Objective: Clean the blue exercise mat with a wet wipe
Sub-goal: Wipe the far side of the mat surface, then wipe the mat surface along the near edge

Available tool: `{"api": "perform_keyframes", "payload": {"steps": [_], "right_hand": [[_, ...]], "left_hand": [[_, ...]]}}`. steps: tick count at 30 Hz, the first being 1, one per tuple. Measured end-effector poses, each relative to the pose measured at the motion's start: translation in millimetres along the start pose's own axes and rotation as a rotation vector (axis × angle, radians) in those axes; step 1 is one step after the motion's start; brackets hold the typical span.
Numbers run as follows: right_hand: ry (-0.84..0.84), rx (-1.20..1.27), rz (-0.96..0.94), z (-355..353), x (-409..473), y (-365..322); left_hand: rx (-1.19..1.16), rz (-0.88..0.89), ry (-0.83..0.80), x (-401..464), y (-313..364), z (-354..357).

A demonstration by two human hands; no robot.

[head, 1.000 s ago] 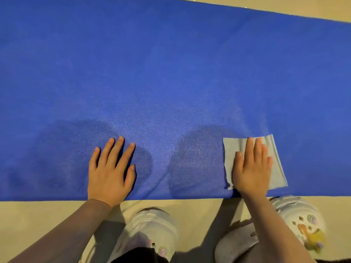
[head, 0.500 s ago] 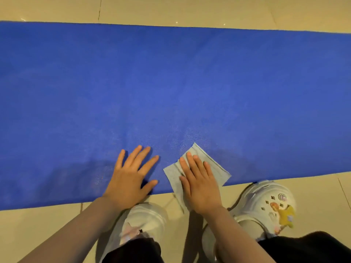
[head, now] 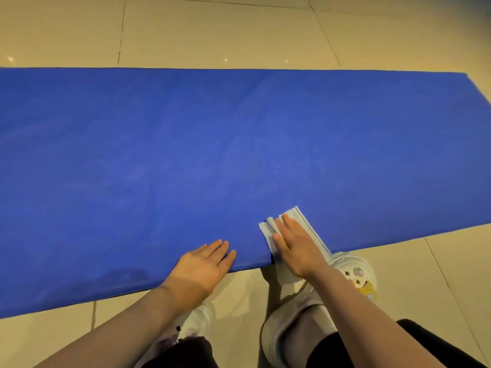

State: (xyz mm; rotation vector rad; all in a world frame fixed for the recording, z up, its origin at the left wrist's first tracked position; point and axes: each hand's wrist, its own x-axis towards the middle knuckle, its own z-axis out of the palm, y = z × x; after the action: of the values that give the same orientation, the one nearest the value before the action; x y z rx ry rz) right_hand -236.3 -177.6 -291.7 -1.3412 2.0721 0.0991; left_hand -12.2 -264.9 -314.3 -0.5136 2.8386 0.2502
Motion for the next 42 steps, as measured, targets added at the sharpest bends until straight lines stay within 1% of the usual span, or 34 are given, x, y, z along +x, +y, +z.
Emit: {"api": "perform_keyframes", "payload": {"steps": [2,5,9,11,13,15,17,19,20,22,24,26,28,30,31,34,37,39,42], "right_hand": [[-0.032,-0.009,-0.015,-17,-11,0],[-0.036,0.04,-0.02,-56,-34,-8],[0.034,0.049,-0.061,-121,-67,-21],[0.042,-0.045,-0.086,-151,-81,-28],[0.036,-0.146,-0.148,-174,-95,-37],[0.082,-0.265,-0.212,-195,-109,-45],[0.175,-0.426,-0.247,-213,-120,-50],[0.212,-0.483,-0.223,-227,-129,-54],[0.194,-0.468,-0.207,-229,-132,-57],[0.142,-0.452,-0.21,-227,-134,-67],[0.101,-0.561,-0.231,-223,-130,-78],[0.1,-0.674,-0.235,-220,-123,-89],[0.087,-0.761,-0.239,-218,-119,-97],[0.059,-0.828,-0.248,-215,-117,-103],[0.055,-0.846,-0.258,-213,-117,-105],[0.067,-0.892,-0.283,-211,-113,-110],[0.078,-0.901,-0.294,-210,-109,-111],[0.082,-0.905,-0.302,-211,-108,-110],[0.096,-0.907,-0.298,-212,-107,-108]], "left_hand": [[-0.019,-0.009,0.177,-4,1,-17],[-0.044,-0.015,0.383,-12,-4,-45],[-0.068,0.003,0.548,-21,-10,-109],[-0.056,0.023,0.612,-28,-16,-142],[-0.017,-0.007,0.675,-40,-28,-172],[0.011,-0.059,0.73,-59,-41,-202],[-0.009,-0.149,0.786,-81,-51,-228],[-0.051,-0.252,0.785,-106,-61,-247],[-0.063,-0.282,0.763,-118,-64,-253],[-0.022,-0.286,0.718,-139,-70,-256],[0.02,-0.287,0.648,-152,-70,-252],[0.014,-0.31,0.595,-154,-67,-242],[-0.071,-0.355,0.529,-152,-59,-232],[-0.214,-0.337,0.524,-146,-45,-226],[-0.237,-0.308,0.527,-139,-38,-224],[-0.174,-0.244,0.459,-110,-17,-218],[-0.147,-0.321,0.382,-85,-6,-214],[-0.185,-0.361,0.384,-78,-6,-214],[-0.153,-0.323,0.338,-75,-7,-213]]}}
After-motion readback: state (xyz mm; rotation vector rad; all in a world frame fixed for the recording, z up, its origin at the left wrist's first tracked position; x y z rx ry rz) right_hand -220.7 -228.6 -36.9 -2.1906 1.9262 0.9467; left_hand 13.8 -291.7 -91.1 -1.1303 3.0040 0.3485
